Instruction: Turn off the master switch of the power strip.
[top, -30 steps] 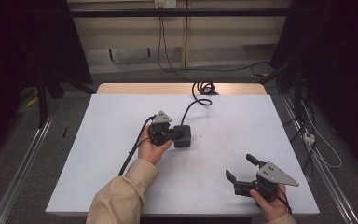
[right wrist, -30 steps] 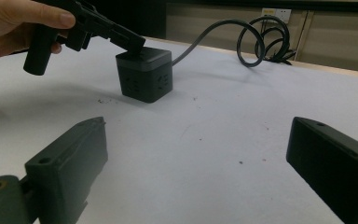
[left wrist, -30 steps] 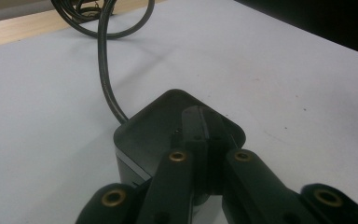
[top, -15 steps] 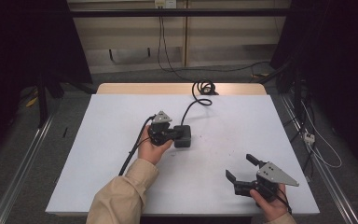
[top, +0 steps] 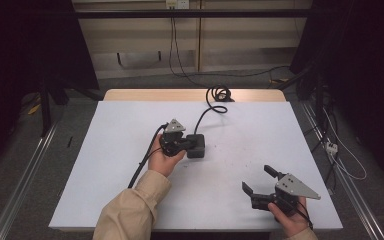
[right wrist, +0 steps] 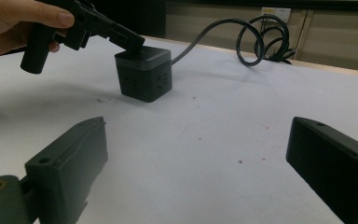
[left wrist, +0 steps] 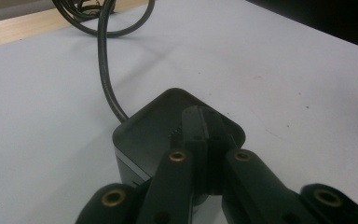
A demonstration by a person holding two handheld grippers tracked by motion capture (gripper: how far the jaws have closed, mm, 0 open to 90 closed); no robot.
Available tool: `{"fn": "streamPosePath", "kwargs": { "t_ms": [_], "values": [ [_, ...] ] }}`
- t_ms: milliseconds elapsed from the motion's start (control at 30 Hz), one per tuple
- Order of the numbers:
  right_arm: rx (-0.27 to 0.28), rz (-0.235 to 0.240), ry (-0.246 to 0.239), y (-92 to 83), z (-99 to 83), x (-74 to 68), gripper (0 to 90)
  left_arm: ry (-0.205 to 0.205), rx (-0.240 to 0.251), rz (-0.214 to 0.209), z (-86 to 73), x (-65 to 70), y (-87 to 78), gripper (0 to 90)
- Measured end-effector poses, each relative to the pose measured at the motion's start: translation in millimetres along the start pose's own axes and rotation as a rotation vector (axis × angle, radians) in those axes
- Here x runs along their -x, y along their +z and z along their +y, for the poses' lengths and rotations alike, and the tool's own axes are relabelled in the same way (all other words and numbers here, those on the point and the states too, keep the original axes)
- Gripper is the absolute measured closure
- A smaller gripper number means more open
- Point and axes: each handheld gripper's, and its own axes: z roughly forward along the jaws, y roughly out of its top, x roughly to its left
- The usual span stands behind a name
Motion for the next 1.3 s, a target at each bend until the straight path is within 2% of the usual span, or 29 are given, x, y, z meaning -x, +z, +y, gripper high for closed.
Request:
{"fn": "streamPosePath", "kwargs": {
  "t_ms": [167,233,400,533,667,1300],
  "values": [
    [-0.002,-0.002,0.0,0.0,-0.1,0.2,5.0,0.001,-0.003,-0.002,-0.1,-0.9,-0.4,90.0],
    [-0.001,-0.003,0.001,0.0,-0.2,0.4,5.0,-0.017,0.005,-0.007,-0.5,-1.1,0.0,90.0],
    [0.0,-0.001,0.0,0.0,-0.3,1.1,5.0,-0.017,0.001,-0.007,-0.5,-1.4,-0.1,90.0],
    [0.001,-0.001,0.0,-0.1,-0.2,1.3,5.0,-0.034,0.004,-0.017,-0.6,-3.1,0.1,90.0],
    [0.002,-0.001,-0.001,-0.2,-0.1,1.3,5.0,-0.028,0.006,-0.01,-0.8,-2.5,-0.1,90.0],
    [0.0,-0.002,-0.001,0.1,-0.4,1.9,5.0,-0.056,0.015,-0.018,-1.4,-2.4,0.7,90.0]
  ]
}}
